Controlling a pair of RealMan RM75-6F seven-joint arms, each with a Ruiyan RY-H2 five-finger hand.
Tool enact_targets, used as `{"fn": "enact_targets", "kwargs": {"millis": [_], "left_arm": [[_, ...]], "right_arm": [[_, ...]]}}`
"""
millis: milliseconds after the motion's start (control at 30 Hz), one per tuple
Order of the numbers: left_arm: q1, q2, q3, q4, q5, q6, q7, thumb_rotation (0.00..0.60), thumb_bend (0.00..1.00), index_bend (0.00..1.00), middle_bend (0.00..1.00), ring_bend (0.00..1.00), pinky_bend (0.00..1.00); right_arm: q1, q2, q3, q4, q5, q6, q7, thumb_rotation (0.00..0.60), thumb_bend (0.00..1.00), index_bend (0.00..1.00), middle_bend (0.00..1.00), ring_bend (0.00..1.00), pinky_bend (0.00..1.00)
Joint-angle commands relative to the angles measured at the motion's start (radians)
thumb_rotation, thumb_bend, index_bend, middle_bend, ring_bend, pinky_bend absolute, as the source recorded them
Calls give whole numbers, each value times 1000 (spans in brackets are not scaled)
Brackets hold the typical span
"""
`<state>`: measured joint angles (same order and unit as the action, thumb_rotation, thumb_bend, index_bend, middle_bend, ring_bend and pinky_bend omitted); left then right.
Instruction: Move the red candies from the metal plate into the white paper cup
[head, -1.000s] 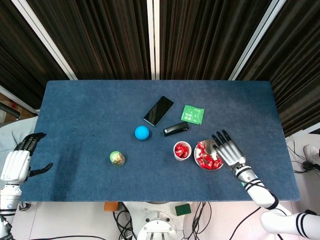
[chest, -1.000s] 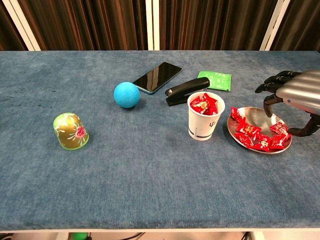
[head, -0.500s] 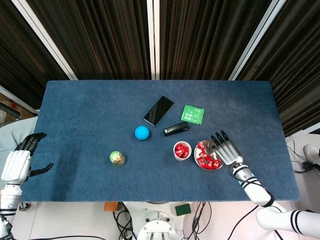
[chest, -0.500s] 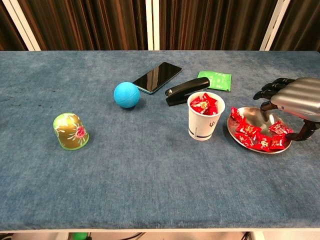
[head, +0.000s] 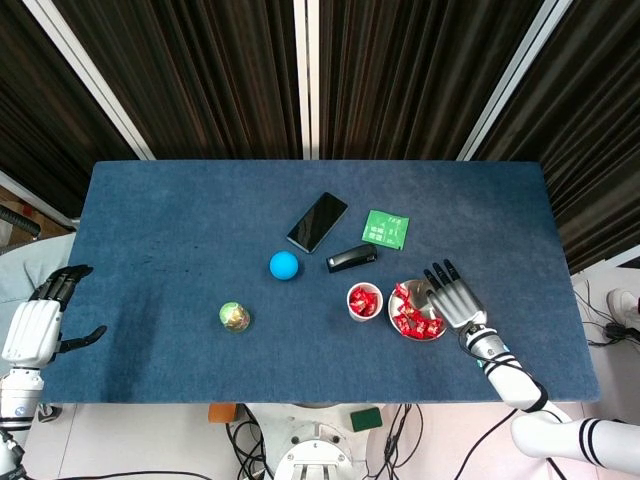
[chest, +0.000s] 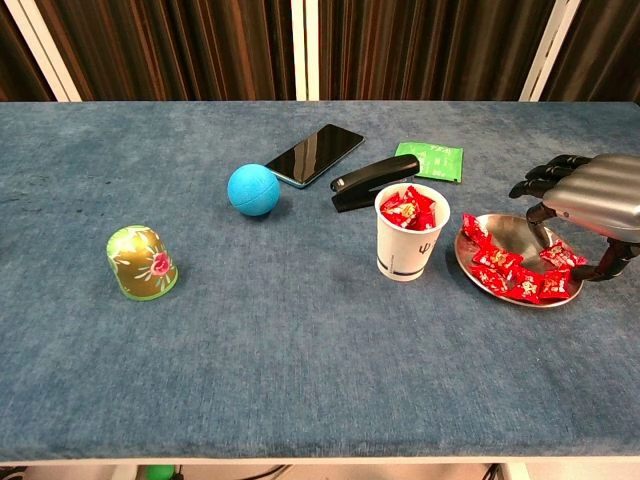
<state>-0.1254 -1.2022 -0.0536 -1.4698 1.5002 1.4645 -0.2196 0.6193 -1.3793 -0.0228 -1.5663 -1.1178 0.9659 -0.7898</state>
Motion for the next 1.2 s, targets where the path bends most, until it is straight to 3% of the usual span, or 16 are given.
{"fn": "enact_targets", "kwargs": {"millis": [33, 700, 1200], "left_arm": [[0, 0, 0, 0, 0, -1, 1, 600, 123, 166, 136, 96, 241], [-2, -2, -2, 3, -8, -6, 0, 600, 123, 167, 136, 96, 241], [0, -2, -1, 1, -6, -4, 2, 600, 123, 167, 135, 96, 241]], "right_arm": [[2, -2, 1, 2, 3, 0, -2, 600, 265, 459, 50, 0, 0], [12, -14, -2, 21, 7, -1, 12, 600, 301, 556, 55, 0, 0], [1, 53, 30, -78, -126, 103, 77, 600, 301, 556, 56, 0, 0]]}}
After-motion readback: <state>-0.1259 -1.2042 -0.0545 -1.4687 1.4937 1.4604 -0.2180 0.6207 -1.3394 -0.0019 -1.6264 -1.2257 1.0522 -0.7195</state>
